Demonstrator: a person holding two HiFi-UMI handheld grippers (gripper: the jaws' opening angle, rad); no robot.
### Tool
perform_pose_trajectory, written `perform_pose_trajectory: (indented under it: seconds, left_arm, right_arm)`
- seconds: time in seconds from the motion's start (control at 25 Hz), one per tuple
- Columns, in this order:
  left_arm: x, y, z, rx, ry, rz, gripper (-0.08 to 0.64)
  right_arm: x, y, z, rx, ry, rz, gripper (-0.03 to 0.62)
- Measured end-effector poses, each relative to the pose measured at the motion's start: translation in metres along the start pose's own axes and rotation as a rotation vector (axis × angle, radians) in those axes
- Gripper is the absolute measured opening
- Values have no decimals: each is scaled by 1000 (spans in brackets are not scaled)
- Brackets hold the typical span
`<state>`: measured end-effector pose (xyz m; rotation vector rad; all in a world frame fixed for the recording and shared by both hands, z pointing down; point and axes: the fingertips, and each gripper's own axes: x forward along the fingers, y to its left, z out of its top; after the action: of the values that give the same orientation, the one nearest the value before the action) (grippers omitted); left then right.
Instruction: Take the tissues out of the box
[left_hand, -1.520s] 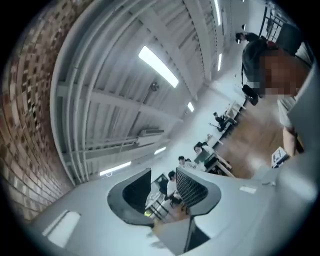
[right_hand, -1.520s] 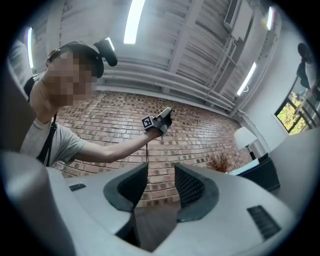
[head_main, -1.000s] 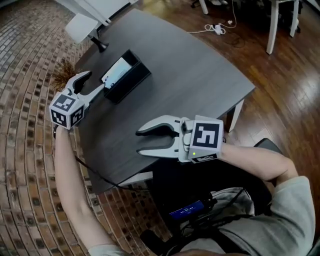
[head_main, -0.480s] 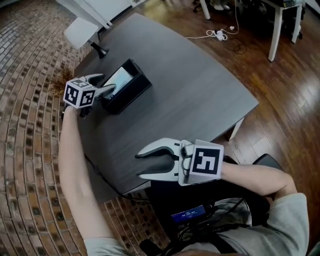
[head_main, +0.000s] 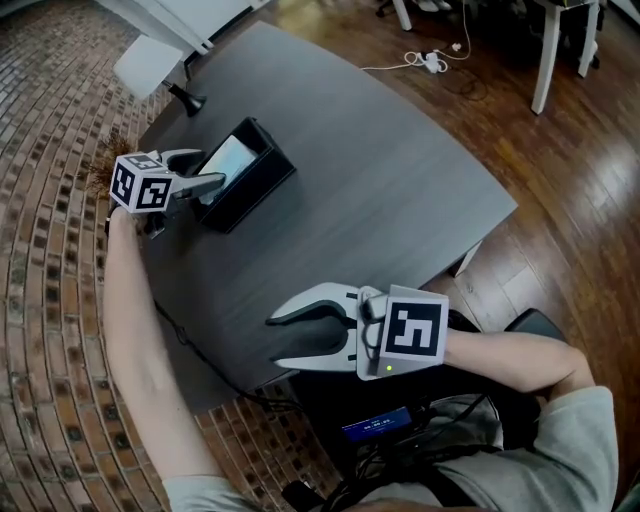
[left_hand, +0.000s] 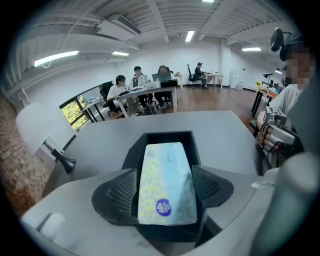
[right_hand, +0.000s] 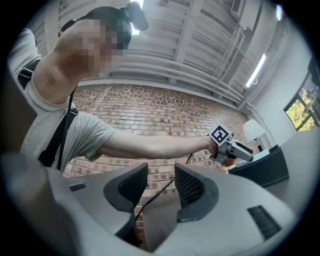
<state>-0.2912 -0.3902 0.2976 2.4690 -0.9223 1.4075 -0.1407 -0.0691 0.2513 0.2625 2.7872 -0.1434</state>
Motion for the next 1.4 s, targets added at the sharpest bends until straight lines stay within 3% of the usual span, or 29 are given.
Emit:
perform_pose_trajectory:
  seconds: [0.08,0.24,0.68,0.88,1.08,1.2,1.28,1.4]
  left_arm:
    - [0,-3,0,-3,-4,-24,387]
    - [10,1,-5,-30,5,-18,397]
    - [33,0,-12,-12,104,-72,357]
    - [33,0,-12,12,86,-33,343]
    - [4,3,2,4,-53,39,331]
    - [-33,0,19,-13,-187,87,331]
    - [-68,-9,35,-39,-346,116,331]
    - [-121,-39,50,-137,-678,105,331]
  right_arm:
    - [0,0,1,4,-4,1,184]
    - [0,-1,0,13,-7,-2,184]
    - [0,-1,0,40,-19,2,184]
    - [1,0,-2,37,-10,7,184]
    - [2,0,-1,23,-9,0,184]
    - [0,1,-1,24,-8,-4,184]
    - [0,0,0,30,-18,-11,184]
    - [-2,-7,3,56,-46,-37,184]
